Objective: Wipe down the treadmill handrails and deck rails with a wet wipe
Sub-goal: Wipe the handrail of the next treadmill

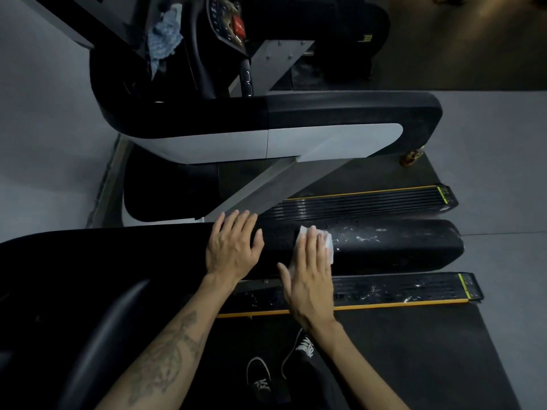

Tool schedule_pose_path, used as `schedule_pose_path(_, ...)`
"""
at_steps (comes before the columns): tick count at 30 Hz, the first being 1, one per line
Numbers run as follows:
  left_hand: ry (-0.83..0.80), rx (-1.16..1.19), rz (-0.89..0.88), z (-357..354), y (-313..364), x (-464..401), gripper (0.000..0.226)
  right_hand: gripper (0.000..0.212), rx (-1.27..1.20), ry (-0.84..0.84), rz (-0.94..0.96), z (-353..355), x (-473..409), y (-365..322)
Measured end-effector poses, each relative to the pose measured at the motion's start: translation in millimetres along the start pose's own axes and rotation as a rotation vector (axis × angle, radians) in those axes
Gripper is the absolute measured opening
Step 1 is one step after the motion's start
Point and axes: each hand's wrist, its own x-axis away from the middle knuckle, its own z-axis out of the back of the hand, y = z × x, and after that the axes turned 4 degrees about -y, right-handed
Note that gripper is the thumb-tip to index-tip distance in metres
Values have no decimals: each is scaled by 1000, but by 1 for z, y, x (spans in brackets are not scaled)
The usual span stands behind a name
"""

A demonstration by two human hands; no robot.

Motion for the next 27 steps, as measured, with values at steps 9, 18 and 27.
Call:
schedule_pose_path(9, -76, -1, 14, 7, 3, 1, 58, 70, 26, -47, 62, 12, -29, 18)
schedule_pose_path(18, -114, 31, 20, 2, 17, -14, 60, 65, 25, -141, 179, 18, -40, 14)
schedule_pose_path(27, -51, 26, 4, -2, 17, -12, 51, 70, -3, -141, 37, 21, -33, -4)
